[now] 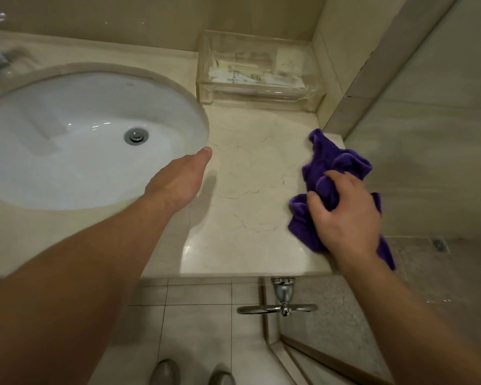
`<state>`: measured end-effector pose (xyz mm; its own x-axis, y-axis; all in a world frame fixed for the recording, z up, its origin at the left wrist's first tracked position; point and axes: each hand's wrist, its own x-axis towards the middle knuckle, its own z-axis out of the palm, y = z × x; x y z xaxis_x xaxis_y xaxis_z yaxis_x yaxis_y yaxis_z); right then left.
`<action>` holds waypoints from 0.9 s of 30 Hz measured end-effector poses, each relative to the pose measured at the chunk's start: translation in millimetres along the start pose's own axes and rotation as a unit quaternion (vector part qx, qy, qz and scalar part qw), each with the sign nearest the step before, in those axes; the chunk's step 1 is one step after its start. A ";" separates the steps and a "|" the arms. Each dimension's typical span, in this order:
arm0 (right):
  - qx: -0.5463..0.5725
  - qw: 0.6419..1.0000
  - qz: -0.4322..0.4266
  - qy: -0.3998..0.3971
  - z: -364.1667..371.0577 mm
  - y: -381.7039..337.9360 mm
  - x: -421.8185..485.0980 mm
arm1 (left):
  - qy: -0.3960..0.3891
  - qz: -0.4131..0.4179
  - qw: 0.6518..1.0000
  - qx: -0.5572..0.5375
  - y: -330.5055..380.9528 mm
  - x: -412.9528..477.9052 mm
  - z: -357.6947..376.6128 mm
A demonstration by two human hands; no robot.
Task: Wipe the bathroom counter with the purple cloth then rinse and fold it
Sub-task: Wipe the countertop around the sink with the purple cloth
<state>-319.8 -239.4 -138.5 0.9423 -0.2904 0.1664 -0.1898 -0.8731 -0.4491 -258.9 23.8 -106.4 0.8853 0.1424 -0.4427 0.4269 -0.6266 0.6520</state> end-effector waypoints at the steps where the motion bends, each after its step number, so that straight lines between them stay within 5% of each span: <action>1: -0.006 1.000 -0.012 -0.005 5.5 -11.9 -5.5 | 0.000 0.000 1.000 -0.001 -0.2 -0.2 -0.1; 8: 0.017 0.984 -0.166 -0.057 51.9 -110.3 -57.6 | -0.005 0.025 1.000 0.015 -0.8 -2.7 0.4; 14: 0.034 0.972 -0.210 -0.095 54.0 -114.0 -57.1 | -0.015 0.042 0.999 0.022 -7.4 -4.4 -7.5; 22: -0.020 0.992 -0.113 -0.060 14.0 -38.6 -7.5 | 0.017 0.038 0.994 0.099 -45.2 -22.2 -39.4; 27: -0.007 0.995 -0.093 -0.047 22.6 -56.2 -19.2 | 0.027 0.062 0.992 0.110 -51.6 -27.3 -38.3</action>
<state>-321.0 -175.9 -136.3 0.9828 -0.0859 0.1633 -0.0124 -0.9139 -0.4058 -298.0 81.5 -104.4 0.9395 0.0908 -0.3304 0.2688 -0.7935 0.5460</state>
